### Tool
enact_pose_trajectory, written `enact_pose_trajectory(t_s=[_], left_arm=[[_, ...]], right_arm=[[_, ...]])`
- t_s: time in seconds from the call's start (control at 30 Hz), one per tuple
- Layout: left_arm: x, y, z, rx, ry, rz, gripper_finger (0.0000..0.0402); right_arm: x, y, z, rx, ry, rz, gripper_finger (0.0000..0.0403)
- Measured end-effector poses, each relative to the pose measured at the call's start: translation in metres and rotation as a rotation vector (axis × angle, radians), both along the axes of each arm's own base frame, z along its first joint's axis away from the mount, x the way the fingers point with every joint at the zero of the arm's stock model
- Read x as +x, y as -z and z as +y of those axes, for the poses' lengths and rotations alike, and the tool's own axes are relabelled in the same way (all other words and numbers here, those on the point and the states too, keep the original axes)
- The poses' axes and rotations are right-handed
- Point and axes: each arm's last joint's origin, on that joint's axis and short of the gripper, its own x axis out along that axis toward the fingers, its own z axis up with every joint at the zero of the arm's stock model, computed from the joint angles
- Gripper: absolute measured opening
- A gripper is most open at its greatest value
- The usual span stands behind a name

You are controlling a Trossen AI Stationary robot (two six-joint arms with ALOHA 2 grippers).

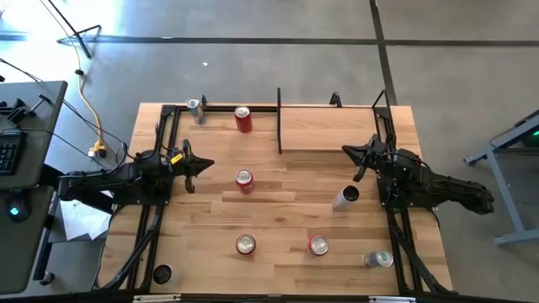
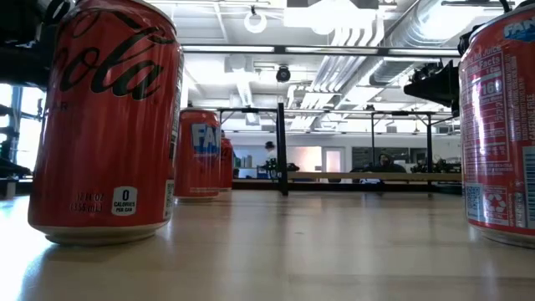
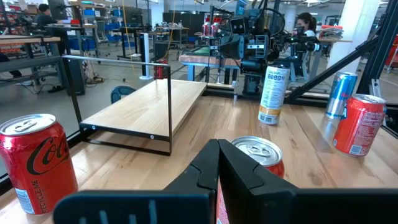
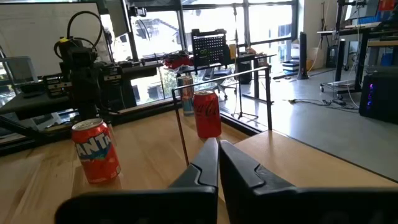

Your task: Place canned beverage on shelf

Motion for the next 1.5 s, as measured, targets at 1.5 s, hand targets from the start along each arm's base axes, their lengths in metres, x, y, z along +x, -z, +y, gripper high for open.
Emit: enact_pose_trajectory(t_s=[1.5], left_arm=[[-0.001, -0.004, 0.004, 0.007, -0.147, -0.039, 0.0]], right_arm=[[0.006, -0.1, 0.006, -0.039, -0.161, -0.024, 0.0]])
